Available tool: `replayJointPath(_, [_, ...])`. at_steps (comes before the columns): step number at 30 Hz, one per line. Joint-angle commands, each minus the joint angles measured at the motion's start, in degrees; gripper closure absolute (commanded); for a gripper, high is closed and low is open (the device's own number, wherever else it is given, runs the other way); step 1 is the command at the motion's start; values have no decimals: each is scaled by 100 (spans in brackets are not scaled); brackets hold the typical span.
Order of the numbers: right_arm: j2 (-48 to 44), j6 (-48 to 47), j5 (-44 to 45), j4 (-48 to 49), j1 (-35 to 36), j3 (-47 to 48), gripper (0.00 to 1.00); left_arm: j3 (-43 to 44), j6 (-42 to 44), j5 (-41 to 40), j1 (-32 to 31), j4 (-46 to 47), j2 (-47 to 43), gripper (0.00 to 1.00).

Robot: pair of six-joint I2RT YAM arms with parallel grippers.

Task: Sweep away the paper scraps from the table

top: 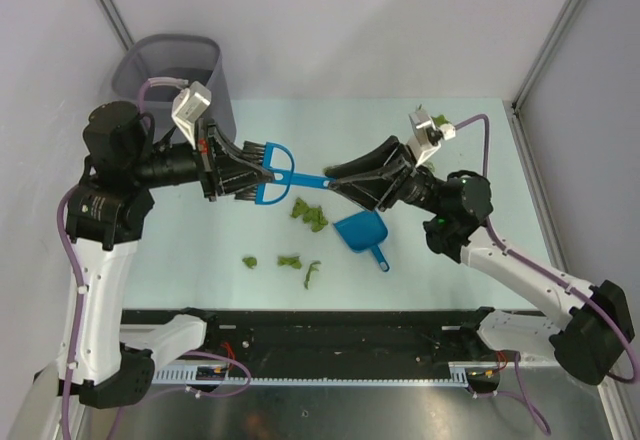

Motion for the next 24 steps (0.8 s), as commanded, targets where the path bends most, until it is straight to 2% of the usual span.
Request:
replayJointPath(1, [238, 43, 739, 44, 165, 43, 61, -17, -98, 179, 36, 162, -136, 100])
replayJointPath(4, [247, -18, 809, -69, 218, 70, 52, -8, -106, 180, 36, 180, -145, 100])
replayJointPath(15, [378, -326, 687, -430, 421, 342, 55, -26, -150, 136, 36, 277, -101, 100])
replayJointPath(16, [405, -291, 634, -395, 421, 342, 57, -8, -159, 153, 36, 285, -92, 100])
replayJointPath(18, [422, -291, 573, -377, 412, 368, 67, -17, -150, 153, 36, 303, -101, 100])
replayJointPath(19, [405, -308, 555, -395, 412, 403, 75, -26, -150, 171, 36, 303, -101, 100])
replayJointPath(20, [388, -361, 555, -430, 412, 412, 88, -52, -159, 171, 36, 312, -92, 100])
replayJointPath(22, [335, -448, 616, -561, 421, 413, 99, -78, -150, 180, 36, 303, -110, 100])
replayJointPath(24, [195, -580, 669, -780, 386, 413, 100, -175, -142, 153, 36, 329, -118, 100])
